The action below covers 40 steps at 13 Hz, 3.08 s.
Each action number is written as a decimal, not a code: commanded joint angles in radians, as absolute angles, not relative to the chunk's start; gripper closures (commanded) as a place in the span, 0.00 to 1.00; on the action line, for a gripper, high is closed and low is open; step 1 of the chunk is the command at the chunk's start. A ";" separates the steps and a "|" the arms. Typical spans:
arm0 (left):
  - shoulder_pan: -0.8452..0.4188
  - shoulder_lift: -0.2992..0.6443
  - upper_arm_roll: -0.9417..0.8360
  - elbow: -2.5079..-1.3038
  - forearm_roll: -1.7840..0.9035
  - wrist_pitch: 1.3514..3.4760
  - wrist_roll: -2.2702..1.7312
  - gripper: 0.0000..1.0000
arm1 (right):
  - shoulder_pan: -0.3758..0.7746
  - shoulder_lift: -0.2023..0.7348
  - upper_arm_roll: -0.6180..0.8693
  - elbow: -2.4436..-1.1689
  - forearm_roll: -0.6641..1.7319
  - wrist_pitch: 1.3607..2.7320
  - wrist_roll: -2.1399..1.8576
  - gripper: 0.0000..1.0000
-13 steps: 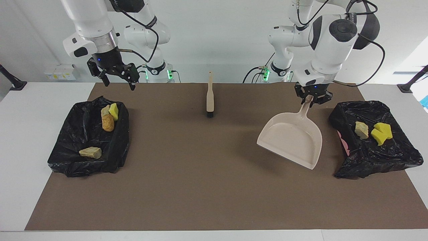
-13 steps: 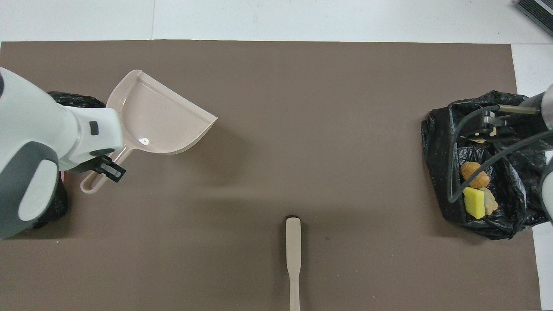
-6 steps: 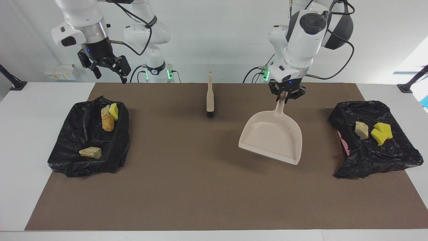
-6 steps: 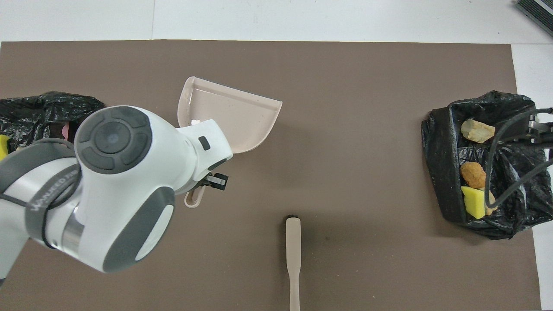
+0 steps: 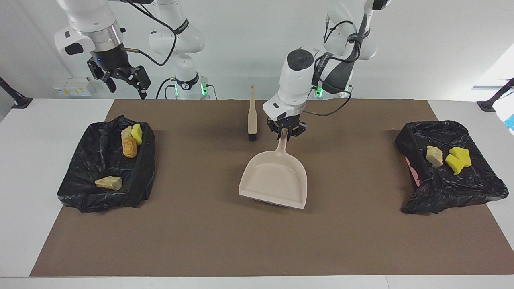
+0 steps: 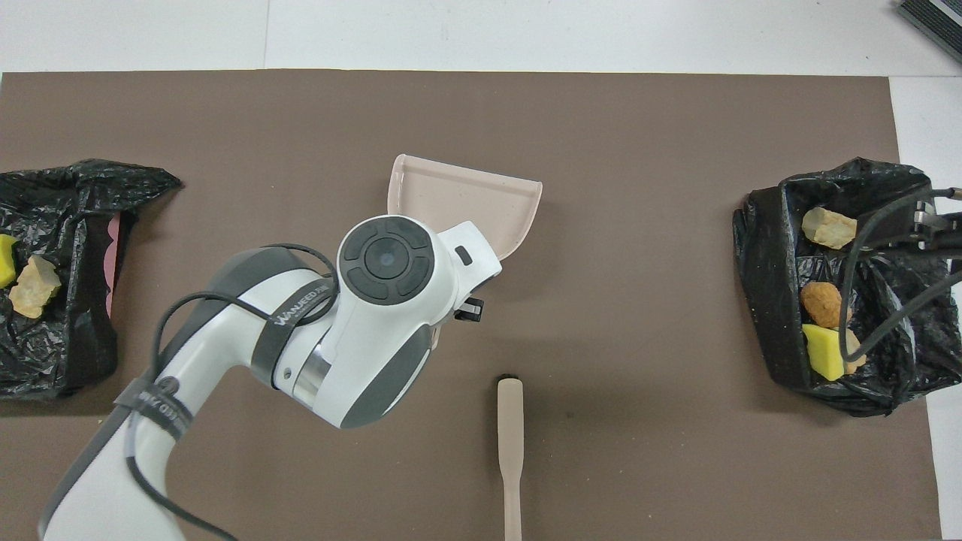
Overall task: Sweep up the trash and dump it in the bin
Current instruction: 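Bring the empty dustpan to the table center with the left gripper, then release the dustpan and move the left gripper to the black bag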
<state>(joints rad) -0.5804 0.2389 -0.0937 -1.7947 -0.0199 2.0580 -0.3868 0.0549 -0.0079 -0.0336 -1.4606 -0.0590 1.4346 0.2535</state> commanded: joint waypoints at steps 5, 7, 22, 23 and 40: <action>-0.676 0.414 -0.074 -1.685 0.014 2.163 -0.633 1.00 | 0.057 -0.005 -0.031 -1.460 -0.038 1.480 0.095 0.00; -0.669 0.416 -0.074 -1.678 -0.009 2.210 -0.725 1.00 | 0.058 -0.012 -0.031 -1.474 -0.021 1.480 0.097 0.00; -0.336 0.324 -0.046 -1.697 0.003 2.105 -0.450 0.00 | 0.064 -0.041 -0.028 -1.516 -0.017 1.466 0.097 0.00; -0.299 0.315 -0.048 -1.691 0.003 2.076 -0.381 0.00 | 0.064 -0.041 -0.028 -1.516 -0.017 1.466 0.101 0.00; -0.038 0.012 -0.044 -1.704 0.000 1.727 0.044 0.00 | 0.063 -0.041 -0.028 -1.514 -0.017 1.453 0.107 0.00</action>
